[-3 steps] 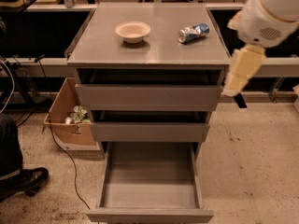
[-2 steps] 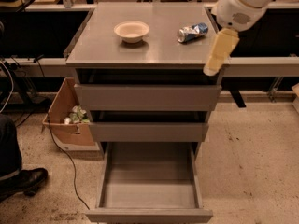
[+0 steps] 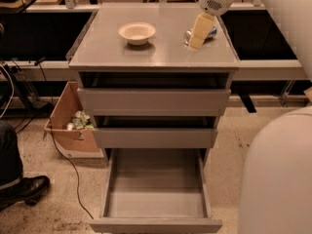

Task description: Place redbull can into bottom drawer

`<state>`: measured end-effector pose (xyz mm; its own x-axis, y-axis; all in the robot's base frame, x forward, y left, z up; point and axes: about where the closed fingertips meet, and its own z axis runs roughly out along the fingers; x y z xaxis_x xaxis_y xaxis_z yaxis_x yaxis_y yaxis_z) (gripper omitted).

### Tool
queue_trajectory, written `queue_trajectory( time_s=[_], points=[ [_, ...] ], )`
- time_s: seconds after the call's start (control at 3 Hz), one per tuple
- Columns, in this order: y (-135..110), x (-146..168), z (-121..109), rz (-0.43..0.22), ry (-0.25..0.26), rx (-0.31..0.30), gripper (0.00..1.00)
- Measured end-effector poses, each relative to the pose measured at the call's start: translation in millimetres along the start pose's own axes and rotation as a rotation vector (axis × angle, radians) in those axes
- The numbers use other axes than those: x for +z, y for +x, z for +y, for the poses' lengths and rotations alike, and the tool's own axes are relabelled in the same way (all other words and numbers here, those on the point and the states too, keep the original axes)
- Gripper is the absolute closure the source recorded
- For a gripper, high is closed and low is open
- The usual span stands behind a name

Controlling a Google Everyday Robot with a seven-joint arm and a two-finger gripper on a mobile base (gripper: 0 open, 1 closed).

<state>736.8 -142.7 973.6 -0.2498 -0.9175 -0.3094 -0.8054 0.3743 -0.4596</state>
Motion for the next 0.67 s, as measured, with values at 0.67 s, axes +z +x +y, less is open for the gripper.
queue_trajectory(
  time_s=[0.67],
  points=[
    [18, 12, -2, 0.107, 0.056, -0.064, 0.0]
  ],
)
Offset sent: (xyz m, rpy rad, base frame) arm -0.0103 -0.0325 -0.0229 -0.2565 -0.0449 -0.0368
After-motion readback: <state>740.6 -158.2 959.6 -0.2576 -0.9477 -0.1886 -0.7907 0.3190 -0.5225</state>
